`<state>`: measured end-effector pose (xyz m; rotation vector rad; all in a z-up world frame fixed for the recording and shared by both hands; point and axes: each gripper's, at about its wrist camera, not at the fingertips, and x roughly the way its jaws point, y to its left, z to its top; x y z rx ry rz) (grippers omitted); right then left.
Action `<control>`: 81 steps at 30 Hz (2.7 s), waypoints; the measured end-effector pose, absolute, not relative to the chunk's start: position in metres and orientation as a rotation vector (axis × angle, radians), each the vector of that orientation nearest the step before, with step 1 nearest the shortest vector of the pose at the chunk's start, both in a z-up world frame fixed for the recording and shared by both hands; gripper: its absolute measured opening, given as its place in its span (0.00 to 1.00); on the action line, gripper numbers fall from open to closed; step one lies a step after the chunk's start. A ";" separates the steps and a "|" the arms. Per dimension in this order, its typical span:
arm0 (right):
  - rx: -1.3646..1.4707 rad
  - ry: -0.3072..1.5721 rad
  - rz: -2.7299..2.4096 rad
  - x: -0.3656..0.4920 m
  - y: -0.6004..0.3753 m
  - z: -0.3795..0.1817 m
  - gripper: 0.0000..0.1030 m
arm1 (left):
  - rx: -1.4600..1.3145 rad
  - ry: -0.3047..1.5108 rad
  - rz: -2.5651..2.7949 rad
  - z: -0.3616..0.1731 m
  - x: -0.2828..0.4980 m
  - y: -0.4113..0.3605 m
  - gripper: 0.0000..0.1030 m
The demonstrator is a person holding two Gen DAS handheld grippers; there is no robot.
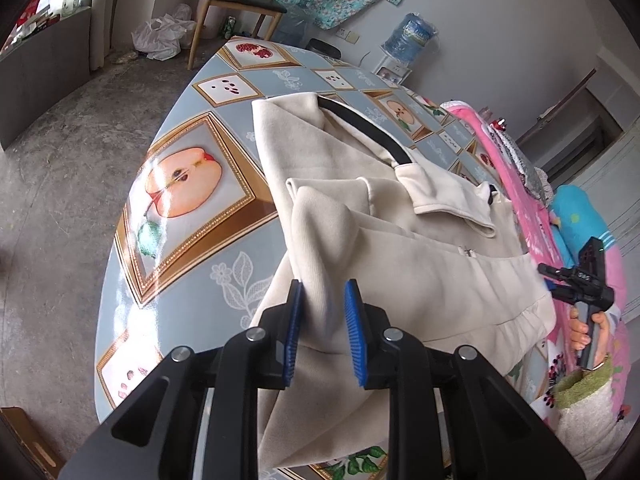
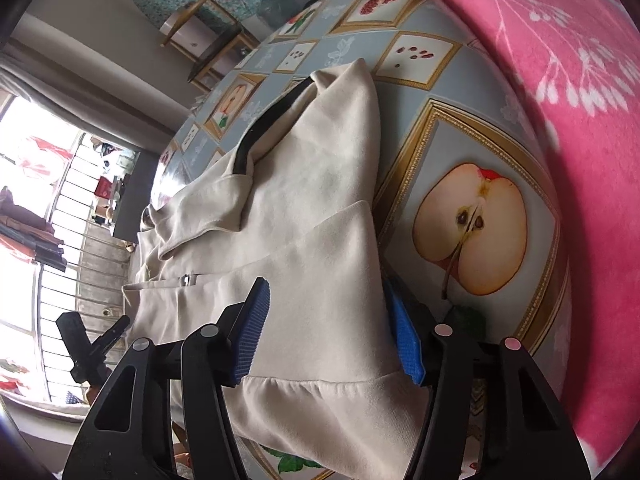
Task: Fold large clothes
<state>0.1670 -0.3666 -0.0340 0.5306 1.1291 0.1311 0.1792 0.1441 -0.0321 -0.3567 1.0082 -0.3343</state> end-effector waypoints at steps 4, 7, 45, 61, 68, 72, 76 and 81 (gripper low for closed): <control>0.444 1.110 0.134 0.164 -0.356 -0.026 0.53 | -0.342 1.015 -0.305 -0.036 0.185 0.143 0.39; 0.407 1.116 0.129 0.166 -0.354 -0.029 0.53 | -0.349 1.035 -0.293 -0.044 0.191 0.142 0.42; 0.164 0.993 0.067 0.157 -0.324 -0.028 0.26 | -0.208 0.913 -0.254 -0.031 0.207 0.108 0.09; 0.090 0.984 0.055 0.149 -0.311 -0.027 0.25 | -0.119 0.920 -0.253 -0.025 0.198 0.098 0.08; 0.002 0.967 0.011 0.143 -0.297 -0.021 0.15 | -0.107 0.922 -0.253 -0.025 0.200 0.096 0.08; -0.012 0.970 -0.013 0.143 -0.293 -0.022 0.15 | -0.128 0.933 -0.256 -0.026 0.201 0.098 0.08; -0.010 0.973 -0.030 0.144 -0.294 -0.025 0.14 | -0.120 0.947 -0.253 -0.027 0.203 0.097 0.08; -0.007 0.970 -0.036 0.144 -0.294 -0.024 0.14 | -0.069 0.962 -0.243 -0.028 0.204 0.092 0.08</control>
